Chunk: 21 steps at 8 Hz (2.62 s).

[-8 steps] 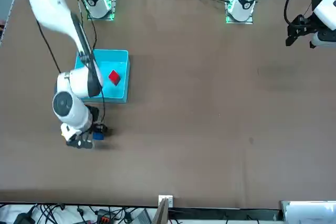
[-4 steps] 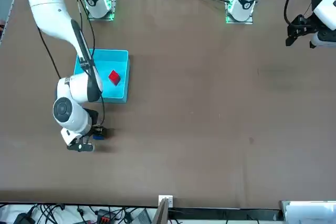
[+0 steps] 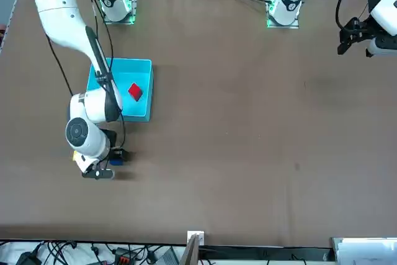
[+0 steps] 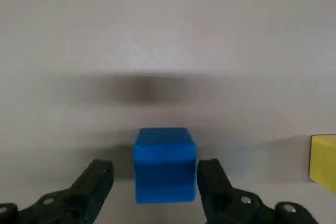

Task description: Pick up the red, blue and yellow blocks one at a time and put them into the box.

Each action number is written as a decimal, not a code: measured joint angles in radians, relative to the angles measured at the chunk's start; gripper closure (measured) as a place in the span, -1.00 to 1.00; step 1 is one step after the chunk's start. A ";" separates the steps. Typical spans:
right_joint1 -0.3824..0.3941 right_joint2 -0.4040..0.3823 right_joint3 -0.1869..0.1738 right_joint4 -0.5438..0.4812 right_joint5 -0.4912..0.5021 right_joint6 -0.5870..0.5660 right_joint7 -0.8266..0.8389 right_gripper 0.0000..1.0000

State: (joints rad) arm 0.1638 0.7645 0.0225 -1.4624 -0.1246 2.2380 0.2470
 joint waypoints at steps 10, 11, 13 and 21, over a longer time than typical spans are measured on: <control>-0.003 0.021 0.001 0.020 -0.025 -0.025 -0.020 -0.40; -0.002 -0.005 0.004 0.029 -0.025 -0.086 -0.019 -0.40; 0.001 -0.123 0.018 0.027 -0.010 -0.272 -0.018 -0.40; -0.002 -0.730 0.014 -0.815 0.049 -0.120 -0.043 -0.40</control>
State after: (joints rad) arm 0.1613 0.0349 0.0365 -2.2775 -0.0757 2.1184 0.2038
